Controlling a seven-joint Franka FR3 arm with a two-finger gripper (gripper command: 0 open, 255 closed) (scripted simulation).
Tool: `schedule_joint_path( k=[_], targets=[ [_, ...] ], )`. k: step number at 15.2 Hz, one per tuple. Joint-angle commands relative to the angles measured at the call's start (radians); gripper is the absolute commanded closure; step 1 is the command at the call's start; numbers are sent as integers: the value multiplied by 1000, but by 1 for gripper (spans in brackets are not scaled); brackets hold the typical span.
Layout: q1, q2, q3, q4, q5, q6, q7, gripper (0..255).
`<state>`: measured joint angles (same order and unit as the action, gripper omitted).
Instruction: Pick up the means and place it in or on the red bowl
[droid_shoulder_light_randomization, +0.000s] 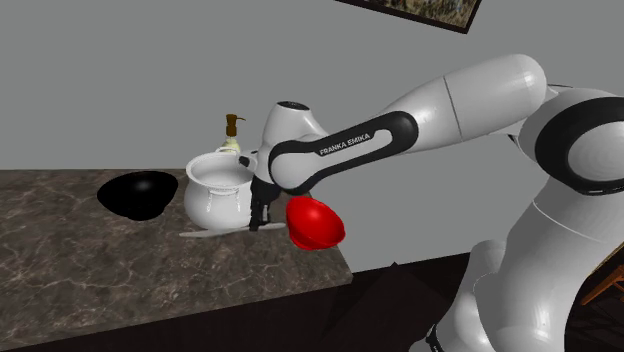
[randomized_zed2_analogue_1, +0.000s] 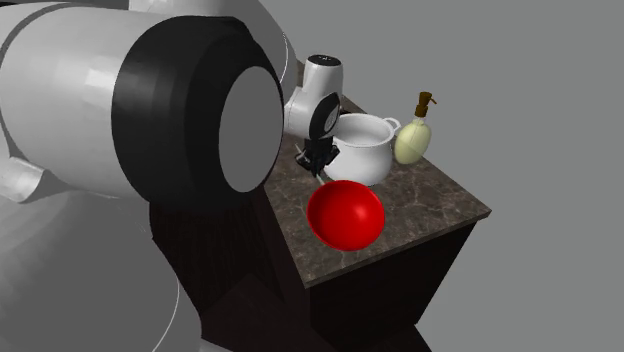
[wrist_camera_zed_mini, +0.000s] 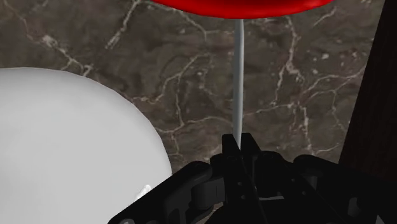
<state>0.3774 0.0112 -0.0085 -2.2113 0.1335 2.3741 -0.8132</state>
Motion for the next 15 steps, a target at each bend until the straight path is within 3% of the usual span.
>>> schedule_joint_path(
  k=[1,15],
  targets=[
    [-1,-14,-1,10,-3,-24,3,255],
    [-3,-87,-3,122,-22,-208,27,255]
  ],
)
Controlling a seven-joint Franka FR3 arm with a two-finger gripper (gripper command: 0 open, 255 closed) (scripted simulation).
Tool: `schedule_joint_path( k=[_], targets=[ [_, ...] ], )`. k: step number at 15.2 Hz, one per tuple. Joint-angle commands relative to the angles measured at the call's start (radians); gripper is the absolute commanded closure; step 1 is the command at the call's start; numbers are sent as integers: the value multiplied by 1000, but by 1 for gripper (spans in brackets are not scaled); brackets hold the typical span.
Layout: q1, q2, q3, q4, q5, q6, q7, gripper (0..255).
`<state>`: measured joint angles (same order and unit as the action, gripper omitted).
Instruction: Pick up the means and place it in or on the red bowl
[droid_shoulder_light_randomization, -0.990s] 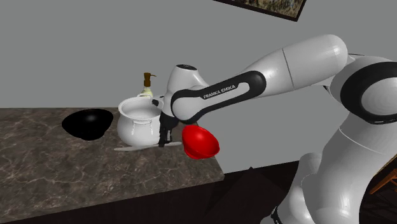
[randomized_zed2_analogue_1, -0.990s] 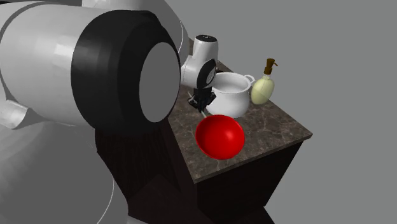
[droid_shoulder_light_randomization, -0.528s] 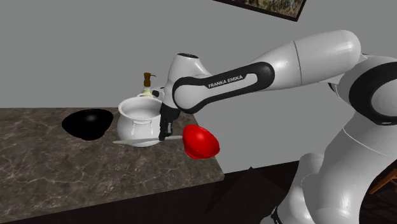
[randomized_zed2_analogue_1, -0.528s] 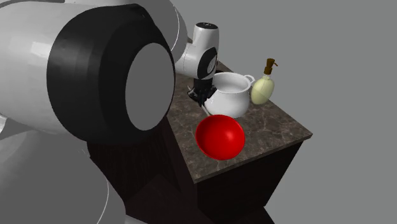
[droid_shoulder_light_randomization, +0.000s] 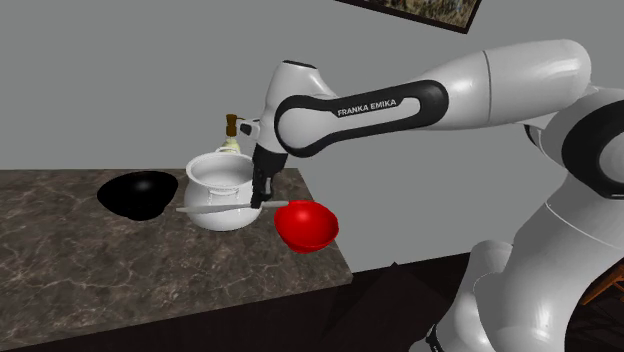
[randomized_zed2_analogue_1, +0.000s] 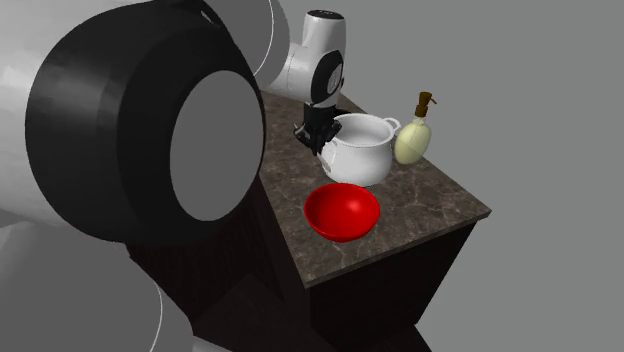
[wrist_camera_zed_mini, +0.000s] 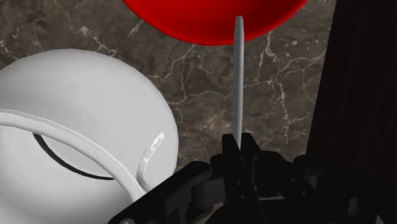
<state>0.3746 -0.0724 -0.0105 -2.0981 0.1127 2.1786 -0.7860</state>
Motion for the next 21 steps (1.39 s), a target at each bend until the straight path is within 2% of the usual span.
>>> schedule_joint_path(
  k=[1,5,13,19,21],
  targets=[
    [-1,-7,-1,18,-2,-26,2,255],
    [-1,-17,-1,51,-5,-69,7,255],
    [-57,-270,-74,-180,-17,-102,-111,255],
    [-117,-466,-151,-316,-62,-170,-212,255],
    [-117,-462,-152,-340,-61,-142,-215,255]
  ],
)
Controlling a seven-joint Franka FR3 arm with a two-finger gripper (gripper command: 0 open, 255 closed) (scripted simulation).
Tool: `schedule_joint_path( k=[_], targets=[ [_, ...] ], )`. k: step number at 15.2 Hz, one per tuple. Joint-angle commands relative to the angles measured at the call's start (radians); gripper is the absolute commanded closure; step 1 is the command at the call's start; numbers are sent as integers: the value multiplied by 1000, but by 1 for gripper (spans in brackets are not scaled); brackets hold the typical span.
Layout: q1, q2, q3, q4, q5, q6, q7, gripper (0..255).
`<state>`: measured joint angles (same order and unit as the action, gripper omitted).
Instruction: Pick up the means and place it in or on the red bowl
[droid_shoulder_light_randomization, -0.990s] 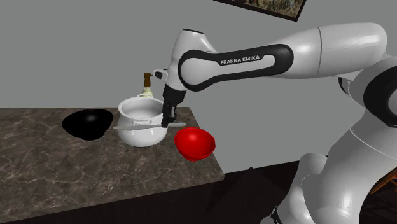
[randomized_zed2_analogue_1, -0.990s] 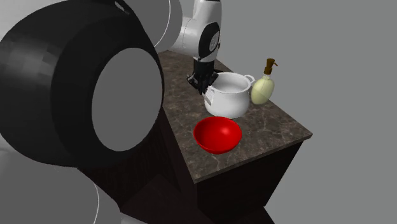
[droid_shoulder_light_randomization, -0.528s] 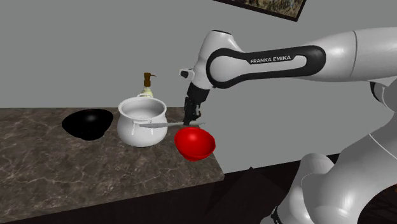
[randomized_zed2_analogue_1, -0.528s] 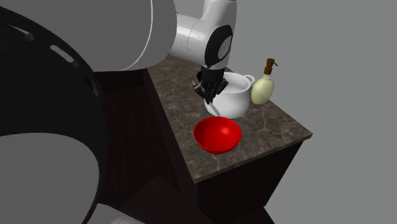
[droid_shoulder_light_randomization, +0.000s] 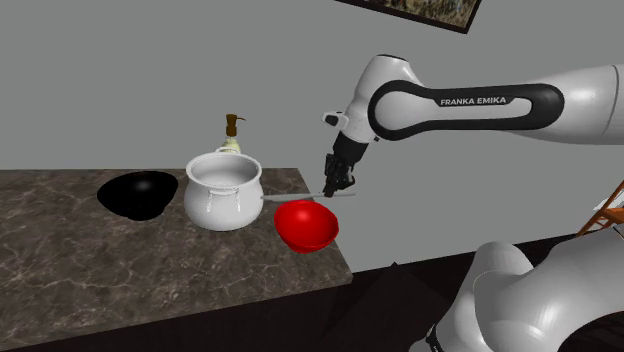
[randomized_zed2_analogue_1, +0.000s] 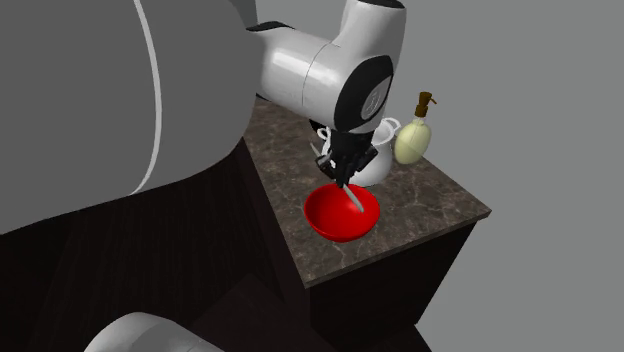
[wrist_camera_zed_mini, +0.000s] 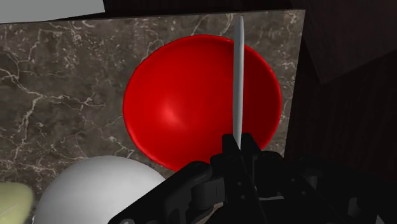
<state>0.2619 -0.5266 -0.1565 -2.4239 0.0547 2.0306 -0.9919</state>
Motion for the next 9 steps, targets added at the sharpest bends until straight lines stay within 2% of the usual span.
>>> schedule_joint_path(
  k=[1,9],
  targets=[
    [-4,-5,-7,-25,-3,19,-11,255],
    [-2,24,-15,-112,3,134,-26,255]
  ],
)
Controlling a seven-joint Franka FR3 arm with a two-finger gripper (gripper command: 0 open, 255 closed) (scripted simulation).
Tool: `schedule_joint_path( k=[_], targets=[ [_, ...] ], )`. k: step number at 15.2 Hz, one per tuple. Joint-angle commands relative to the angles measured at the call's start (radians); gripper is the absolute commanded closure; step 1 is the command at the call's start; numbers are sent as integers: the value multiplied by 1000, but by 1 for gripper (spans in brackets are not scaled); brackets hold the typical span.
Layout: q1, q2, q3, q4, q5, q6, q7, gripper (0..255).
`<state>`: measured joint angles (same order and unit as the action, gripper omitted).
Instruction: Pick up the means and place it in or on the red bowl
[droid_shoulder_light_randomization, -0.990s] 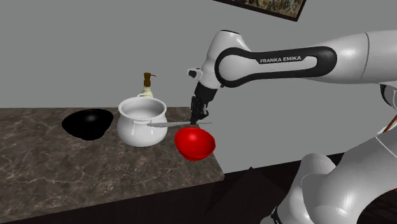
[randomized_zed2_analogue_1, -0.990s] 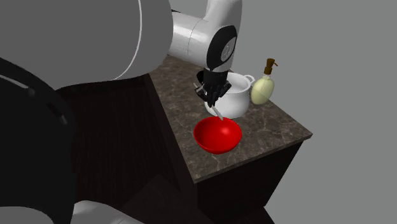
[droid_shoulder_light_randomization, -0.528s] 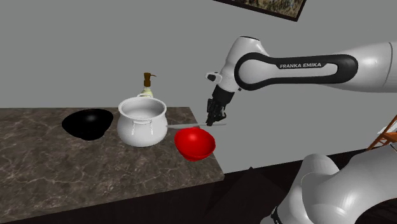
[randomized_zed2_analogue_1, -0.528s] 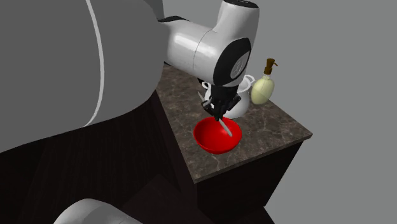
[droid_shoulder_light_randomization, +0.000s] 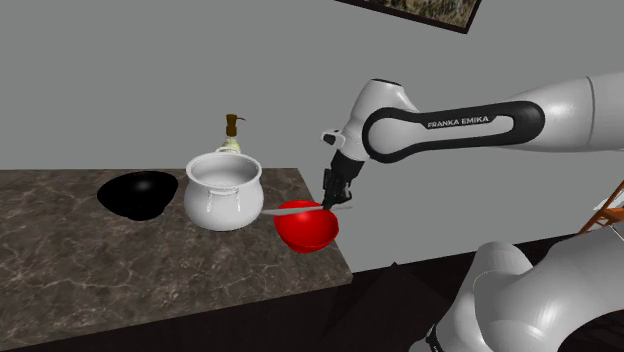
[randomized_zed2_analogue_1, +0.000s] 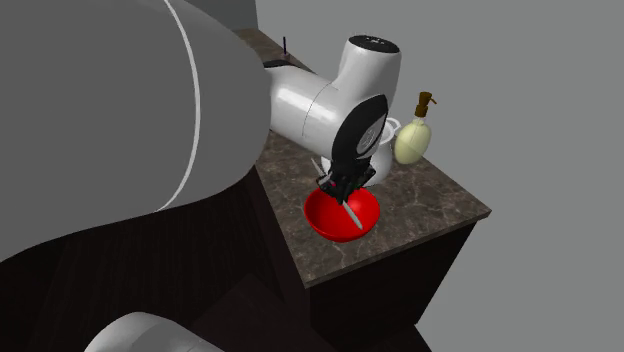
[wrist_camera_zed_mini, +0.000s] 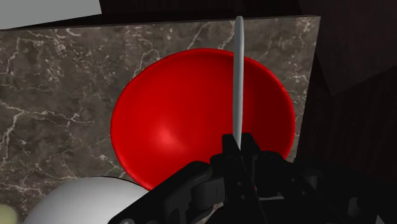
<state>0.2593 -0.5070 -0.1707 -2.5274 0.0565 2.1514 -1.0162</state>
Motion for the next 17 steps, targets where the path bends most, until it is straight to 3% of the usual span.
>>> schedule_joint_path(
  k=[1,6,14,15,17],
  targets=[
    [1,9,-2,-19,2,28,-4,255],
    [4,36,-8,-64,8,99,-15,255],
    [4,36,-8,-64,8,99,-15,255],
    [4,36,-8,-64,8,99,-15,0],
    [4,36,-8,-64,8,99,-15,0]
  ],
)
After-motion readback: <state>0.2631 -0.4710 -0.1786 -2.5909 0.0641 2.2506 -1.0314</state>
